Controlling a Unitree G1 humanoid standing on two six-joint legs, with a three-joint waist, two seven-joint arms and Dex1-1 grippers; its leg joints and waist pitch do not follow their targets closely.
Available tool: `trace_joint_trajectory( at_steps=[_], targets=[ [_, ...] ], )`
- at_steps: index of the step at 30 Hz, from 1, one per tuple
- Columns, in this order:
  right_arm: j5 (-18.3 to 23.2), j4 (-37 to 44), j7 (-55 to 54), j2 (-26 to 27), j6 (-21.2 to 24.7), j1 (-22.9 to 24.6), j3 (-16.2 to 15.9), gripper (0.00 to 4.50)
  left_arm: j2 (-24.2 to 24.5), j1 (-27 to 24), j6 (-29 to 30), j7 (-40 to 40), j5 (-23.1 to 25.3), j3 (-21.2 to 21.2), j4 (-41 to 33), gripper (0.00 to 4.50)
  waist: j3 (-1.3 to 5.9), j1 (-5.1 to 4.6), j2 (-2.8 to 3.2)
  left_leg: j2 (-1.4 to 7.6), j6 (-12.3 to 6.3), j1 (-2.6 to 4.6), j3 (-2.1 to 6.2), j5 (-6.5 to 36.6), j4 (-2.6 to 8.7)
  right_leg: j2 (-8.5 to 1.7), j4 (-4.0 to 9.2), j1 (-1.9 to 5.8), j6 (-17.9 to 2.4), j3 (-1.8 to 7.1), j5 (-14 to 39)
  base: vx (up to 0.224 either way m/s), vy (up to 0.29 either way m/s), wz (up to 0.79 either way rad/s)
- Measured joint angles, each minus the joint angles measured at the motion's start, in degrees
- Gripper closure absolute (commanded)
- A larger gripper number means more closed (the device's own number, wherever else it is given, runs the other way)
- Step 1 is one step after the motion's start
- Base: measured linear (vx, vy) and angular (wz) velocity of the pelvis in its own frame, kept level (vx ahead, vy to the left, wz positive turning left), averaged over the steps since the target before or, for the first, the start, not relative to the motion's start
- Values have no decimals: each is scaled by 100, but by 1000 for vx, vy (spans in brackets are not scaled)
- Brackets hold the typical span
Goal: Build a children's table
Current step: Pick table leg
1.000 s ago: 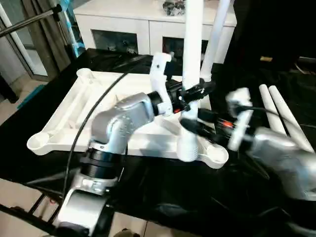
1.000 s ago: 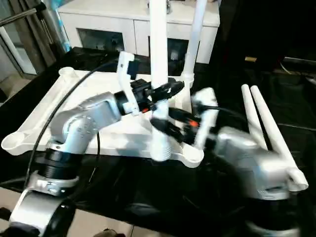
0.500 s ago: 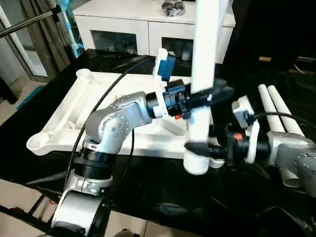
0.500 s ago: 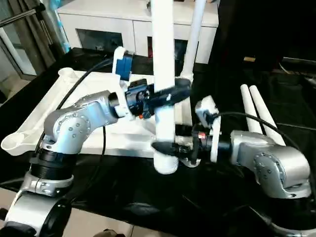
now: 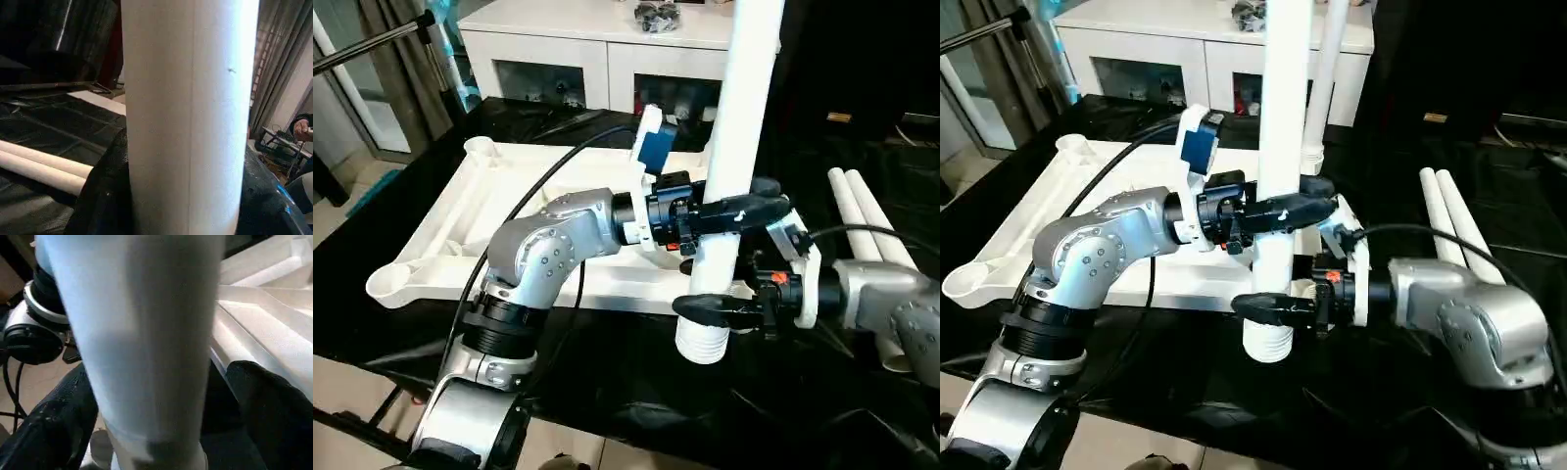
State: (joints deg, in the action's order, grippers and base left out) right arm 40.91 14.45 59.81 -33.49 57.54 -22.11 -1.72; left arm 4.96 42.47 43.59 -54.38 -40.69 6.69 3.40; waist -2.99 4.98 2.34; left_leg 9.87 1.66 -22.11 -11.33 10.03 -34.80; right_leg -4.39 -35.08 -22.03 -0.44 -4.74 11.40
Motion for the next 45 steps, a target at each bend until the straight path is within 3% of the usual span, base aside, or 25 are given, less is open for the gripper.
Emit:
trace_joint_trajectory(
  at_steps=[21,30,31,33,36,38,41,45],
  targets=[
    [57,-5,80,-80,44,103,-223,223,21,0,-21,-31,13,0,16,264,2,1,3,0,0,0,0,0,-6,0,-6,0,-2,1,-1,0,0,0],
    [55,16,57,-74,-70,146,-258,249,26,0,-20,-21,14,-4,76,264,2,1,4,1,1,1,0,1,-8,0,-7,1,-3,1,-2,0,0,0],
    [55,16,45,-68,-79,153,-257,250,25,0,-20,-3,19,-5,77,208,2,1,4,0,1,1,0,1,-9,0,-7,1,-3,1,-2,0,0,0],
    [62,16,15,-37,-90,168,-242,250,2,0,-30,73,32,-29,118,194,2,1,4,0,0,1,1,1,-9,0,-8,1,-3,1,-2,0,0,0],
    [74,-1,-65,50,-90,235,-242,255,-118,1,-128,243,11,-256,187,188,4,2,7,1,1,0,1,1,-10,0,-7,2,-3,1,-2,0,0,0],
    [84,0,-128,124,-144,245,-241,259,-284,-1,-257,366,-103,-479,183,152,4,2,8,1,1,0,1,1,-11,0,-7,2,-4,0,-3,0,0,0],
    [97,0,-235,204,-213,249,-183,259,-505,-18,-492,544,-288,-757,128,154,4,5,8,1,1,0,1,1,-11,0,-7,3,-4,0,-3,0,0,0],
    [80,-30,-747,724,-538,309,136,259,-995,-72,-876,1093,-671,-1290,-20,155,5,3,11,2,4,0,1,3,-13,0,-8,3,-5,-1,-3,0,0,0]
  ],
)
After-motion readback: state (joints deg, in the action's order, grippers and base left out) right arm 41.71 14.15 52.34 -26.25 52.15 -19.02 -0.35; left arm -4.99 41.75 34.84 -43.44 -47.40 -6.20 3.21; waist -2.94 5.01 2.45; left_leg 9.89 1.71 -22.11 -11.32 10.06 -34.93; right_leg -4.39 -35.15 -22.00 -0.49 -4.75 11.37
